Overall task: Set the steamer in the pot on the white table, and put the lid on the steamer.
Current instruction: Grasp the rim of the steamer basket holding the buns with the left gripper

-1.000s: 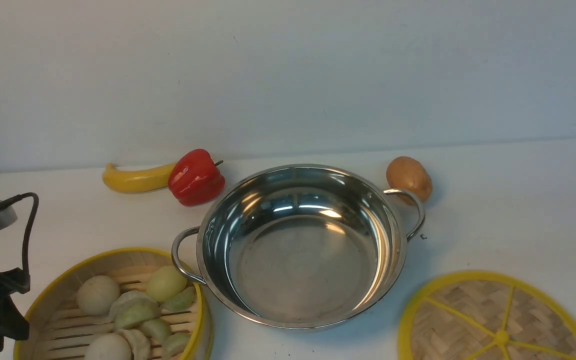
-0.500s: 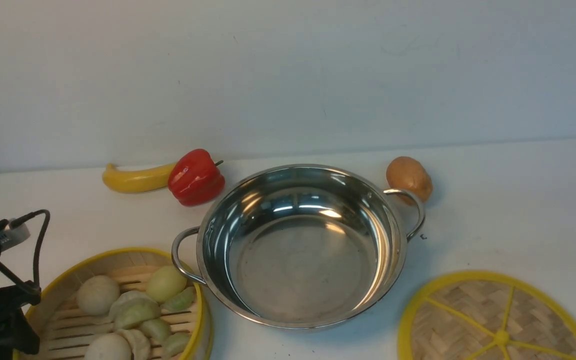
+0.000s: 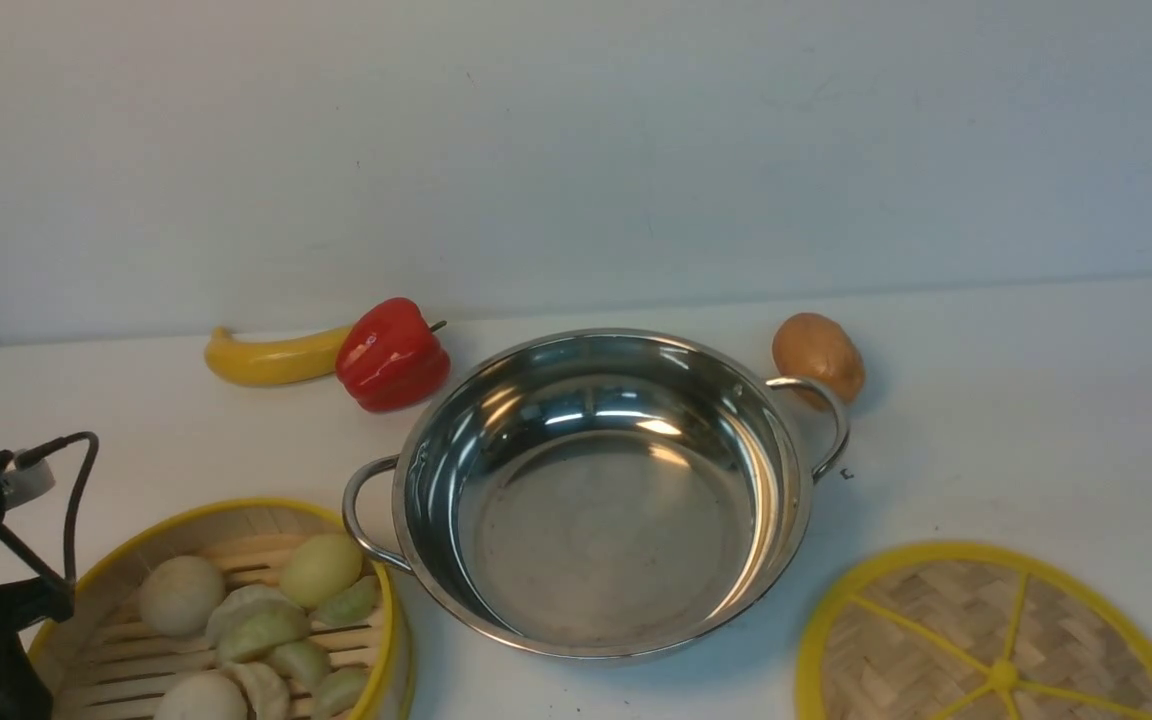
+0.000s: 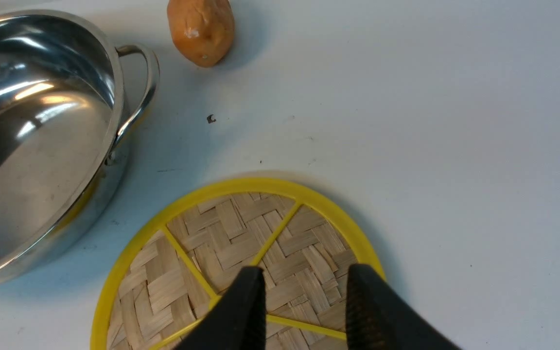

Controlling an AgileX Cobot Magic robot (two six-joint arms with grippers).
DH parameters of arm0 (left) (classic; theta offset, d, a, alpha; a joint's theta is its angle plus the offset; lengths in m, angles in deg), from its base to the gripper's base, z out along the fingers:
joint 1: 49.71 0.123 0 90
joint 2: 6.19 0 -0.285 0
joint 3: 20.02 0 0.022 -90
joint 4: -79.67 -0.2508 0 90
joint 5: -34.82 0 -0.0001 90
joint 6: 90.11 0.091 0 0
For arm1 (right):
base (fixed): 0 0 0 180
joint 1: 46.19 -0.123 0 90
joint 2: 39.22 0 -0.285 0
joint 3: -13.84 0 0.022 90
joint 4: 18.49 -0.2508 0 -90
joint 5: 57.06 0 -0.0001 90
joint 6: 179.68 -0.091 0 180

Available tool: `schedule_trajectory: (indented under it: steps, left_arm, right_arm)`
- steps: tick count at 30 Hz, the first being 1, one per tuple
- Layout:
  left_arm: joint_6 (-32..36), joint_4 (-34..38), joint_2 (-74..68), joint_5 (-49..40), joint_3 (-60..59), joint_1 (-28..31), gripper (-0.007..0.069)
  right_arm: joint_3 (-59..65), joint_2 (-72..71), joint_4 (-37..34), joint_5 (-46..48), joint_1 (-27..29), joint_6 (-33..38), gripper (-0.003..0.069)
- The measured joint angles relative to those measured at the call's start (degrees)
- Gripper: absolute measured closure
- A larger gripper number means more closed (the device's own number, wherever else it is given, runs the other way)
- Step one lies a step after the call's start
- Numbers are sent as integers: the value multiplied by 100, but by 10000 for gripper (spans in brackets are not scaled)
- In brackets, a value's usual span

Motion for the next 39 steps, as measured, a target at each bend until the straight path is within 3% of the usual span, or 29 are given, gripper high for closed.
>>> schedule_trajectory:
  steps: [22, 39]
  left_arm:
    - [-177, -1012, 420, -696, 744, 0, 554]
    - [-173, -1123, 441, -1108, 1036, 5, 551]
  right_arm:
    - [0, 0, 0, 0, 0, 0, 410]
    - [0, 0, 0, 0, 0, 126, 410]
